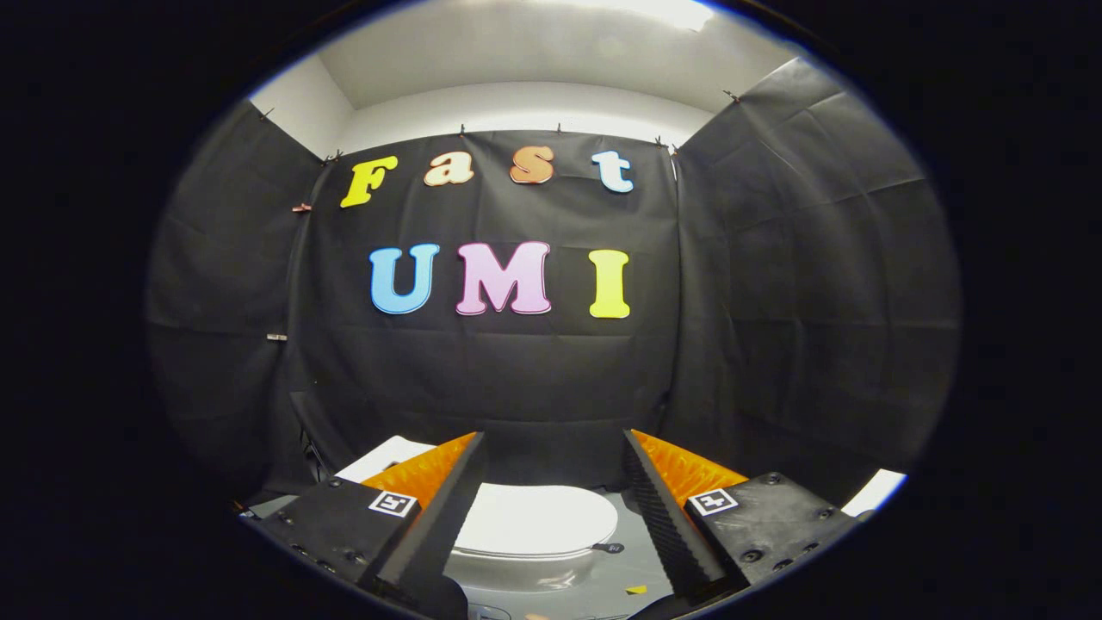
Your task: Open the toilet lid.
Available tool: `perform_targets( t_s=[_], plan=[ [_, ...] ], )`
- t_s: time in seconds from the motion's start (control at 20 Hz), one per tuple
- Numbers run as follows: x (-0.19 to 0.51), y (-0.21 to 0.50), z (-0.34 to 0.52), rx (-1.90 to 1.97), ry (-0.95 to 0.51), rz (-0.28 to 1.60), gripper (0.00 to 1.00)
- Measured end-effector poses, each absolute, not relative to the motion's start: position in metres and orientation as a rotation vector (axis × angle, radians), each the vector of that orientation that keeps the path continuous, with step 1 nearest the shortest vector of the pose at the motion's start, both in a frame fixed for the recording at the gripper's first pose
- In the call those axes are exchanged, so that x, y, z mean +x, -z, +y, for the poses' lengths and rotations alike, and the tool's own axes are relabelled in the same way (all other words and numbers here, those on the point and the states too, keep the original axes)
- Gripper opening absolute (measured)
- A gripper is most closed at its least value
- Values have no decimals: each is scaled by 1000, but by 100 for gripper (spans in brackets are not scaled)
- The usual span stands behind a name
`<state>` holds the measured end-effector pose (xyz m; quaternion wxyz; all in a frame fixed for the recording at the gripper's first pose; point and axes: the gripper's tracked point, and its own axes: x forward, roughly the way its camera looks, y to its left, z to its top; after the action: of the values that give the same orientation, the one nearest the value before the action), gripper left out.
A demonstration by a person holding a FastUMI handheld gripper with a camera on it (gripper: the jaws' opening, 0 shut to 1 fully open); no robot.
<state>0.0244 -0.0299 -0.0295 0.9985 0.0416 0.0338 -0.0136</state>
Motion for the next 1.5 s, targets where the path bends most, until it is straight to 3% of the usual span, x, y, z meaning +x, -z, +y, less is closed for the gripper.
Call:
perform_targets(
  t_s=[0.65, 1.5],
  plan=[
    [112, 113, -112, 277, 147, 156, 99],
    [187, 303, -203, 607, 295, 371, 98]
  ],
)
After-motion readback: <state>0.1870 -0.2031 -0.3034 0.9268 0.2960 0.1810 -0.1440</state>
